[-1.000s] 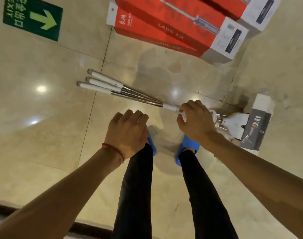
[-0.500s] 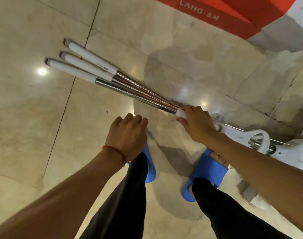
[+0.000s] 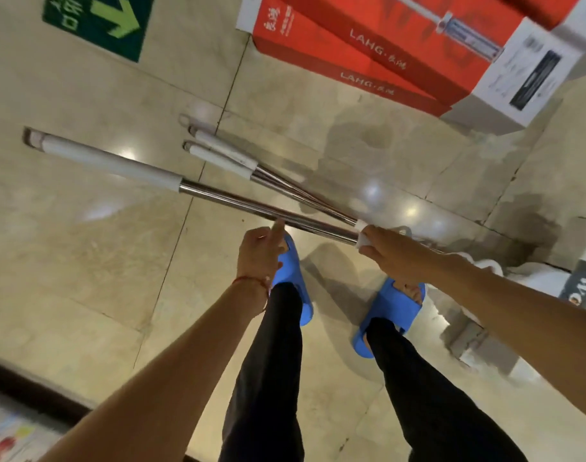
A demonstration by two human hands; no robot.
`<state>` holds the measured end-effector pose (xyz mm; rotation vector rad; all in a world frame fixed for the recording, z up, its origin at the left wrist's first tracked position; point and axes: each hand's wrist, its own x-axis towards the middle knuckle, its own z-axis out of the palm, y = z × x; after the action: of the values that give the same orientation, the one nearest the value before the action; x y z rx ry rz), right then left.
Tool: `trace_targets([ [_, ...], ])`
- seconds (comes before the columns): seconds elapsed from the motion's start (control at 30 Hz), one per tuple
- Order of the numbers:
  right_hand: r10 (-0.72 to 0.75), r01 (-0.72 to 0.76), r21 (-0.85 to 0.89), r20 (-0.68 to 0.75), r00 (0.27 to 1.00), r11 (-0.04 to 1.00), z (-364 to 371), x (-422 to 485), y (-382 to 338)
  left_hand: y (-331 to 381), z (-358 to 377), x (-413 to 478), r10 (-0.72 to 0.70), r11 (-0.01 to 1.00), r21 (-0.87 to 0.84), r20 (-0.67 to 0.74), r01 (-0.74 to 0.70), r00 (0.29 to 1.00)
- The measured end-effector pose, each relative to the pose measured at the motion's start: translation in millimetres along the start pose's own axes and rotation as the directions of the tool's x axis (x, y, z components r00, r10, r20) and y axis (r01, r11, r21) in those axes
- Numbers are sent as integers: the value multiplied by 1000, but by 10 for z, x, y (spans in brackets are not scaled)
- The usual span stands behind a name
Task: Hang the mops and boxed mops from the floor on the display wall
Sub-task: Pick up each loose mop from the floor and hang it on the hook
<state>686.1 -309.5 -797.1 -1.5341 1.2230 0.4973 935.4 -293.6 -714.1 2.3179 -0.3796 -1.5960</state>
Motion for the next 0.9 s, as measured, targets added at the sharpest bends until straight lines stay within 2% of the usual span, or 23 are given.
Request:
trace_targets([
  [0.07, -13, 13, 1, 16, 1000, 1000, -81, -247, -36, 185, -87, -211, -1, 968, -252, -31, -7, 1000],
  [0.17, -27, 25, 61, 37, 999, 998, -180, -570, -47, 351, -167, -442, -9, 904, -428, -29, -4, 1000],
  [0.3, 9, -9, 35, 12, 1000, 999, -286, -839, -45, 515, -143, -702, -18, 896, -445, -39, -1, 999],
  [0.5, -37, 40, 80, -44, 998, 996, -564, -1355, -323, 867, -219, -1167, 139, 903, -404, -39, -143, 989],
  [0.6, -78, 92, 142, -102, 992, 986, -589, -1635, -442, 1016, -311, -1313, 166, 893, -418, -43, -169, 985],
  [0.73, -80, 105, 143, -168, 983, 984, -522, -2057, -541, 1088, -370, -1569, 239, 875, -441, 41, -197, 970],
  [0.9, 54, -3, 210, -239, 970, 978, -365, -2817, -644, 1093, -291, -2023, 312, 879, -435, 217, -195, 925],
])
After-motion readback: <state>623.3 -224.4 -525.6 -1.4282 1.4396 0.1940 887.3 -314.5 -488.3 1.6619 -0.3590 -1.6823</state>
